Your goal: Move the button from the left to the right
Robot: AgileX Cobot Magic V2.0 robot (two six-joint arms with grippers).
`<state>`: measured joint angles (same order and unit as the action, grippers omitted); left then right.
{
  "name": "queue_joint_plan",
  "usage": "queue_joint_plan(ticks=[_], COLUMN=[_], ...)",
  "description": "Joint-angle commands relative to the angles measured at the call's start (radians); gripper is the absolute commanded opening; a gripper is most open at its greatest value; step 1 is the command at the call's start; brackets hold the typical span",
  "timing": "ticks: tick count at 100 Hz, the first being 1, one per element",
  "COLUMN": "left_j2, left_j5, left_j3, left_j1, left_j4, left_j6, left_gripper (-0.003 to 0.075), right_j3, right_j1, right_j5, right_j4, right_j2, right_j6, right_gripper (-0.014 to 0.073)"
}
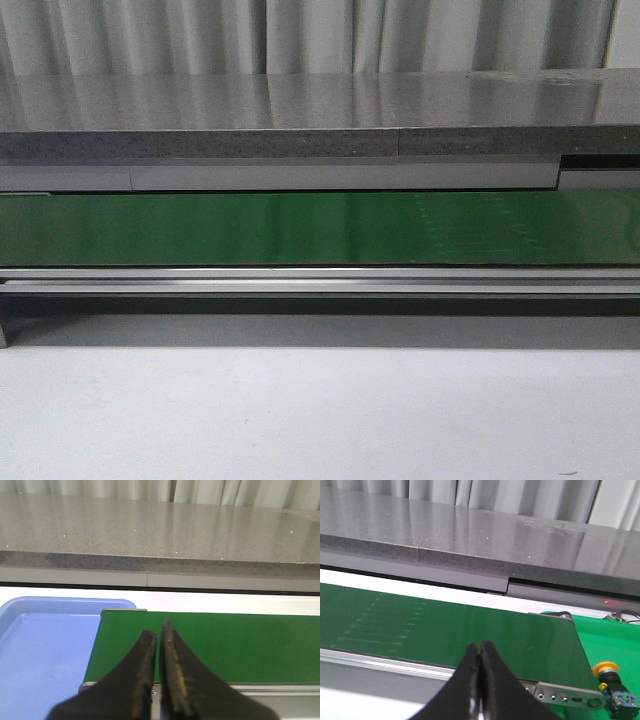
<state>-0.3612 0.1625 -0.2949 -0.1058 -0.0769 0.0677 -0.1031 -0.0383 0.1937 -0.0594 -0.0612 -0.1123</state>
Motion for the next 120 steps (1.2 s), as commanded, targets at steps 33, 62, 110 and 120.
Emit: queue_joint_plan(ticks=[33, 62, 110, 120], left_j2=[-0.004, -0.004, -0.004, -0.004], left_j5=[-0.088, -0.088, -0.088, -0.088], left_j3=[-0.028, -0.028, -0.028, -0.028], left_j1=[-0.008, -0.008, -0.008, -0.008], left_j4=[-0.007, -0.007, -0.007, -0.007], left_j6=[-0.006, -0.006, -0.006, -0.006], left_gripper=[0.0005, 0.0005, 0.0005, 0.0005], right_j3=[0.092, 0.133, 0.133, 0.133], right_j1=[0.004, 0.004, 0.004, 0.004], right_j5=[-0.134, -0.201, -0.200, -0.200], right_j4=[0.014, 0.014, 0.014, 0.014], right_j2=[0.087, 0.087, 0.087, 0.087], right_j6=[0.009, 0.012, 0.012, 0.012], right_gripper=[-0.0069, -0.0069, -0.0069, -0.0069])
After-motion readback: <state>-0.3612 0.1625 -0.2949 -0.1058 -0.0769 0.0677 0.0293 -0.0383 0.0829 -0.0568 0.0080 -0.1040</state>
